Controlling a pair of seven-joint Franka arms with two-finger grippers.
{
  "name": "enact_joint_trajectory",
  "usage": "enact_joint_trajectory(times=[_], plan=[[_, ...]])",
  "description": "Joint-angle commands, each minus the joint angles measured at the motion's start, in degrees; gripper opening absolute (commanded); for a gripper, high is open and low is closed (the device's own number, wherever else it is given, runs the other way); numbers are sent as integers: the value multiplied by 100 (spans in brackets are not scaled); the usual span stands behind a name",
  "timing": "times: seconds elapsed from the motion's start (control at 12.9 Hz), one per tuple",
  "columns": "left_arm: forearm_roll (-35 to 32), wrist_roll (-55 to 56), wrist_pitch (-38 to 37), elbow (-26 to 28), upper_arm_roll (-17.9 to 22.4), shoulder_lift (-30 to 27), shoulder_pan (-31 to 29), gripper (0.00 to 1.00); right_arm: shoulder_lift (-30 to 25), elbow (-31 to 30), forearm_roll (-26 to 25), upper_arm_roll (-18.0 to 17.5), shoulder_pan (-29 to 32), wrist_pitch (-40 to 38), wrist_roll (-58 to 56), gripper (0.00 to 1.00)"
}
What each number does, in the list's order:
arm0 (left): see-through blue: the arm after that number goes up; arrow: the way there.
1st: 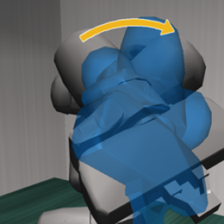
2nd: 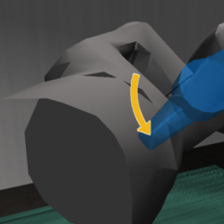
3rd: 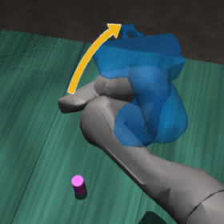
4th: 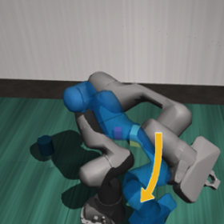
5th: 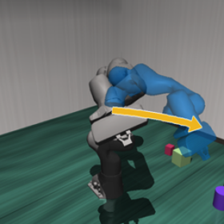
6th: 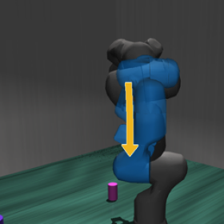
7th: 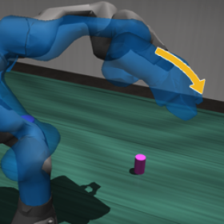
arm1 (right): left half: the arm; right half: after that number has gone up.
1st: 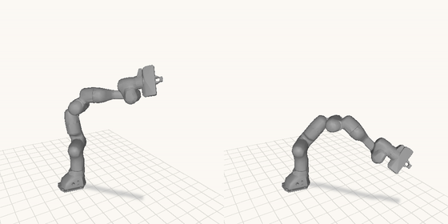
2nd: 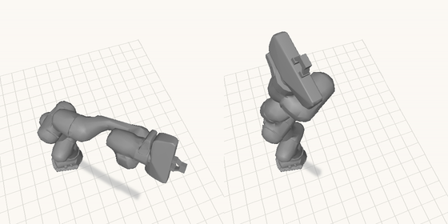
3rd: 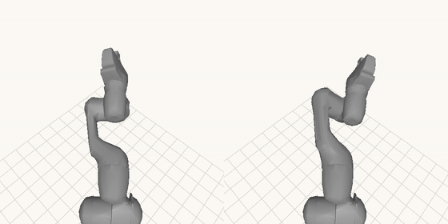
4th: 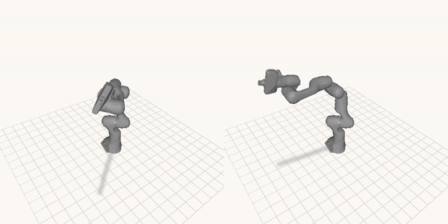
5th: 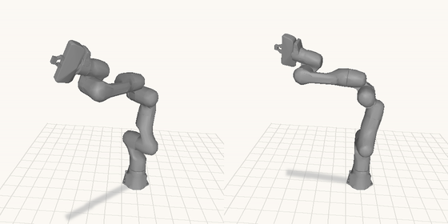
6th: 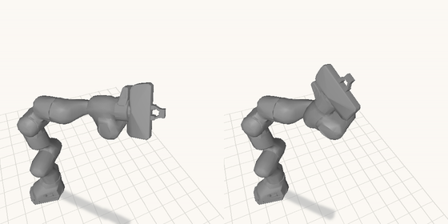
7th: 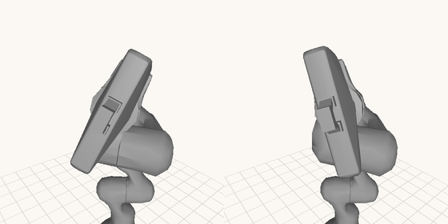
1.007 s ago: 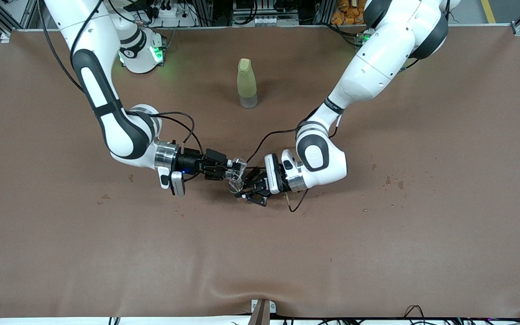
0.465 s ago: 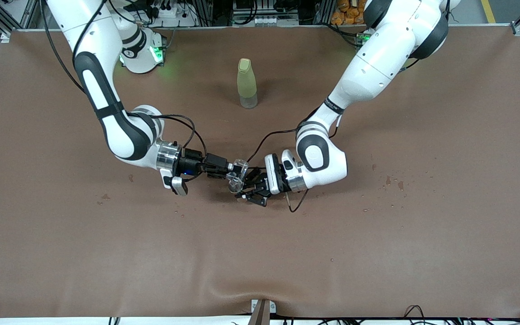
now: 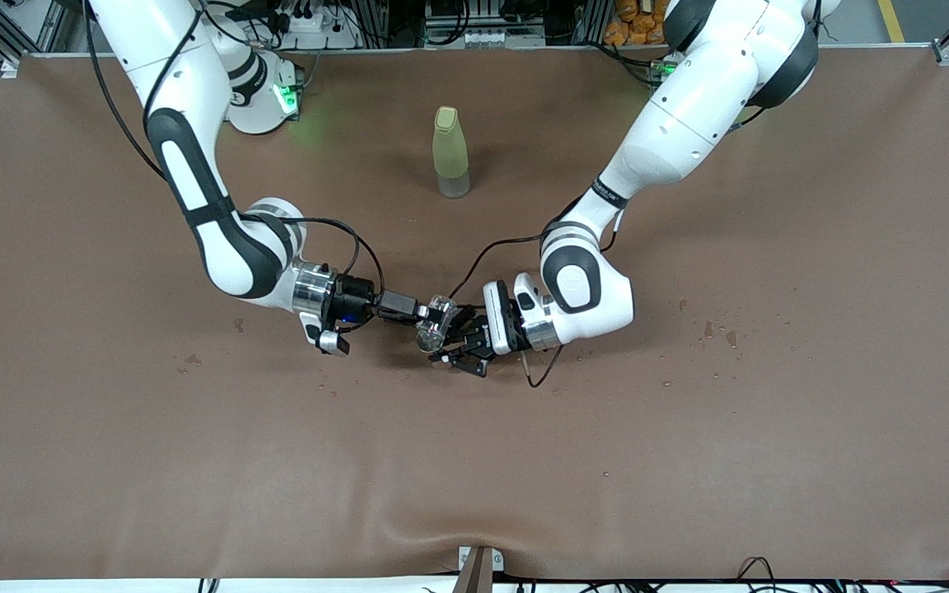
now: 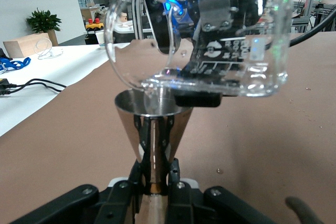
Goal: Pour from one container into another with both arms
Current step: 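Tilt the beaker with the right gripper, pouring liquid into the jigger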
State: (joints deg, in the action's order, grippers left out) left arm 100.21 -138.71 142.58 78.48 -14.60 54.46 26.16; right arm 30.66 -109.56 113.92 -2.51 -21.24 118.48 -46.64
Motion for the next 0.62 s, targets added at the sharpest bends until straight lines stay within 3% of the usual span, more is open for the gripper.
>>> enact_joint_trajectory(times=[0.0, 0.23, 0.54], plan=[[183, 11, 77, -167, 10, 73, 38, 0, 37, 163, 165, 40, -91, 9, 593, 5], [183, 19, 77, -167, 10, 73, 38, 0, 37, 224, 157, 48, 14, -53, 1322, 2], [183, 11, 77, -167, 10, 73, 38, 0, 55, 277, 157, 48, 50, -44, 1360, 1]])
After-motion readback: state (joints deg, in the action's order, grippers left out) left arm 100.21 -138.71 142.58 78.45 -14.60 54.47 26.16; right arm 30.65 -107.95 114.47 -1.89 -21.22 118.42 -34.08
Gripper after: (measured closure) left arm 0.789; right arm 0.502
